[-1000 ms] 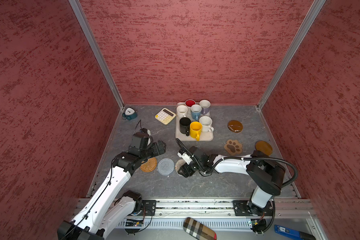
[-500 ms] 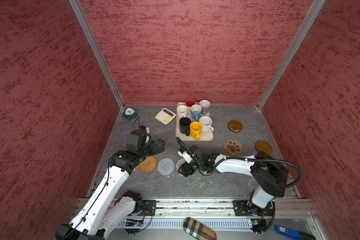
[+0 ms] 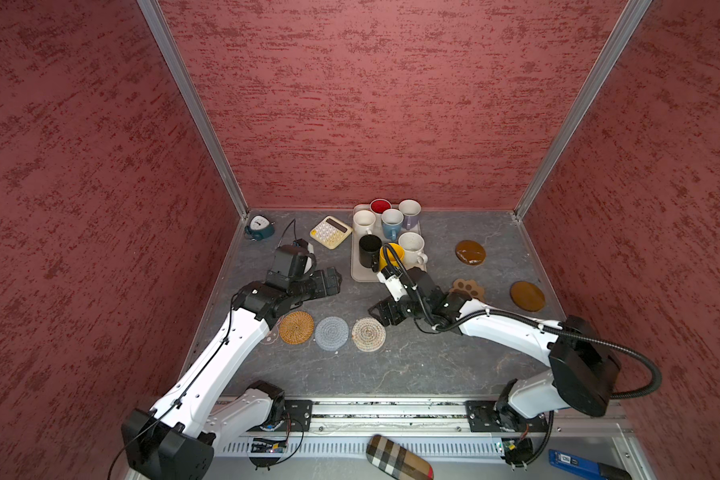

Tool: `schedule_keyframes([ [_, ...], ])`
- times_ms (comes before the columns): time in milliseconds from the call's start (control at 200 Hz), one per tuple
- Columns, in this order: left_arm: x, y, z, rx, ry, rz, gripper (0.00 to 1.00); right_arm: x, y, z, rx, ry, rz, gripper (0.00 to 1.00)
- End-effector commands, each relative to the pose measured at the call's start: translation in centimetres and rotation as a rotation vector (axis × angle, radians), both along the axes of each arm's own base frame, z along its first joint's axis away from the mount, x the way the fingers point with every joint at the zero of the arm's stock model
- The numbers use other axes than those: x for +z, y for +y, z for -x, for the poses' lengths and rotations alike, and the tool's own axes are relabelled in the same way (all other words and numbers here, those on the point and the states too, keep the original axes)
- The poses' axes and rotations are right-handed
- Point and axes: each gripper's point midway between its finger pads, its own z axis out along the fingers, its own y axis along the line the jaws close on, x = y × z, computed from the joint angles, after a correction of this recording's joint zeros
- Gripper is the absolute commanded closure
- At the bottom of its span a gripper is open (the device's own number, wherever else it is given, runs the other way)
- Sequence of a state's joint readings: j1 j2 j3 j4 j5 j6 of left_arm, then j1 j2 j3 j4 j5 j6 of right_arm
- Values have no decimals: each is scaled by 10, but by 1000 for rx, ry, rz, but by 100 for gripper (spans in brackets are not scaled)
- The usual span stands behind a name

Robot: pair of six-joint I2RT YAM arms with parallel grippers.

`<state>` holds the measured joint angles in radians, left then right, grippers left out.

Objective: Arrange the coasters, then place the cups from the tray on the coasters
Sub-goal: 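Raise right gripper to the paw-print cork coaster while left gripper reaches toward the mug tray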

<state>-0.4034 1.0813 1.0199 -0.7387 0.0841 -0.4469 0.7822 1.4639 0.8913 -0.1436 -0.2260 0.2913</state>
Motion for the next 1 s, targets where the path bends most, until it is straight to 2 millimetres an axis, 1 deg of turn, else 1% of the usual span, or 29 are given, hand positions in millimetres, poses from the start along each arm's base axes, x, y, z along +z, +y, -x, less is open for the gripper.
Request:
schedule_keyframes([
  [0,9,-12,-14,-20,-41,-17,0,-3,-31,-10,-80,6,34,20],
  [240,7,-50,-42,-90,-26,-46,0,-11,-104,-42,-307,30,76,20],
  [265,7,-54,-46,-96,-25,-50,0,-12,-114,-47,-345,36,74,20],
  [396,4,-74,-62,-133,-12,-64,0,-19,-154,-67,-508,68,72,20],
  [496,2,-87,-73,-158,-3,-71,1,-23,-177,-83,-614,75,59,20],
  [711,0,-103,-90,-183,-2,-70,0,-27,-212,-114,-743,82,10,19],
  [791,-3,-107,-94,-188,4,-70,0,-25,-230,-124,-797,75,-4,19],
  [802,-4,-107,-94,-188,6,-71,0,-32,-233,-125,-803,92,6,19],
  [822,-3,-108,-95,-190,6,-70,0,-35,-238,-127,-820,99,10,19],
  [907,-6,-108,-97,-192,10,-75,0,-38,-260,-135,-877,103,5,19],
  [992,-8,-106,-97,-189,11,-72,0,-42,-275,-142,-912,111,0,20],
])
